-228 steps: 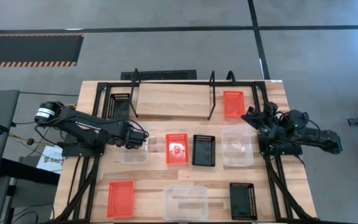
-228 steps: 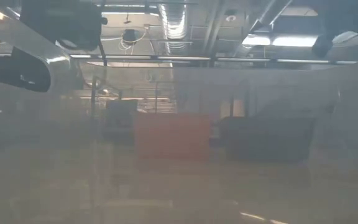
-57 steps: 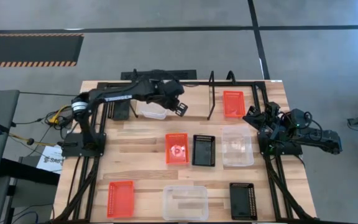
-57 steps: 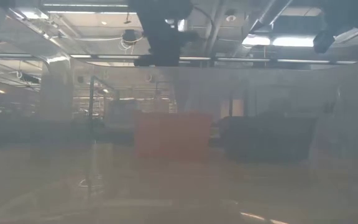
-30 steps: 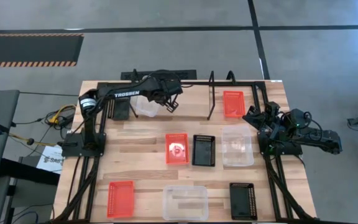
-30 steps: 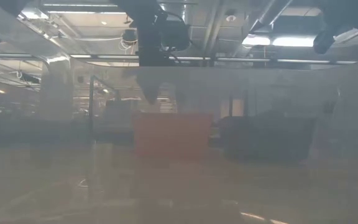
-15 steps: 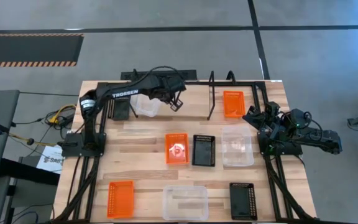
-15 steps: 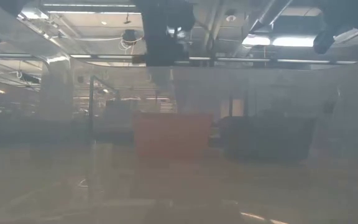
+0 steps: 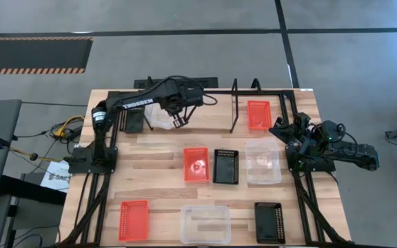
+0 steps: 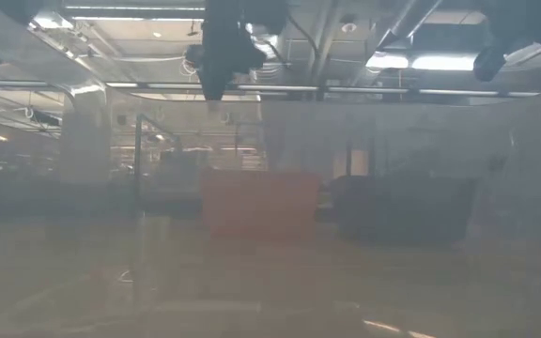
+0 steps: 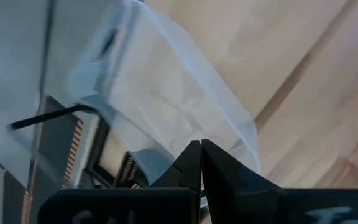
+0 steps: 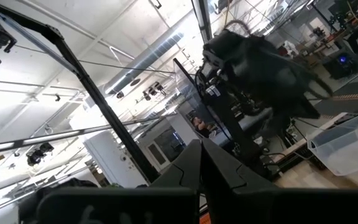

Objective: Stack baskets on shelf by color
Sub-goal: Put the top left transparent bin on the shelf

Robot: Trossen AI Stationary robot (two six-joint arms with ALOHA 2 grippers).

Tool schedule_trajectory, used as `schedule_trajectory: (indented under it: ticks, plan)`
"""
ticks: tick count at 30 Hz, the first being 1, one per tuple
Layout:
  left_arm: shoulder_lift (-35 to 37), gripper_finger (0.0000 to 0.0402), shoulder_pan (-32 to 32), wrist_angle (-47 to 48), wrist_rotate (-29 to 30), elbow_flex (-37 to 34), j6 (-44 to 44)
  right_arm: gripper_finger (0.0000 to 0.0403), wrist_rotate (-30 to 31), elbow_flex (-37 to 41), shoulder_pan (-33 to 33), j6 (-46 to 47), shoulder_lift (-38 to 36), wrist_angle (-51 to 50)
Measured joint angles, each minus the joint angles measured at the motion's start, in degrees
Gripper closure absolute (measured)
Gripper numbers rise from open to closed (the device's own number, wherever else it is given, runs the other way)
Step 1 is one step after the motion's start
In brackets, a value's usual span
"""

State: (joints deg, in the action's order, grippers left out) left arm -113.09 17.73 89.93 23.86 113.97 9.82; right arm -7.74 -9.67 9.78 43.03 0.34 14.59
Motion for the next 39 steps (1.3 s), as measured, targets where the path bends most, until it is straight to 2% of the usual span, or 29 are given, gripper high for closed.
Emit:
schedule_trajectory:
  ticks: [7,14,17,22,26,39]
  plan:
    - [-1.6,0.0401,0.8,0.1,-2.4,0.0,-2.6,0.0370,-0.4,0.0,0.0,0.3,0.0,-0.9]
    - [0.4,0.0401,0.8,0.0,-6.5,0.0,-2.5,0.0370,-1.1,0.0,0.0,1.1,0.0,-0.8]
    - [4.2,0.0401,1.2,0.1,-6.7,-4.3,-2.5,0.0370,-1.2,0.0,0.0,1.1,0.0,-0.8]
    - [13.3,0.0401,2.8,0.2,-7.0,-17.1,1.4,0.0370,-1.2,0.0,0.0,0.6,0.0,-0.8]
    - [16.1,0.0401,2.4,-1.3,-7.0,-24.1,2.1,0.0370,-1.2,0.0,0.0,0.1,0.0,-0.8]
    - [11.6,0.0401,2.0,-7.0,-4.6,-26.2,-5.5,0.0370,-0.1,0.0,0.0,0.0,0.0,-0.8]
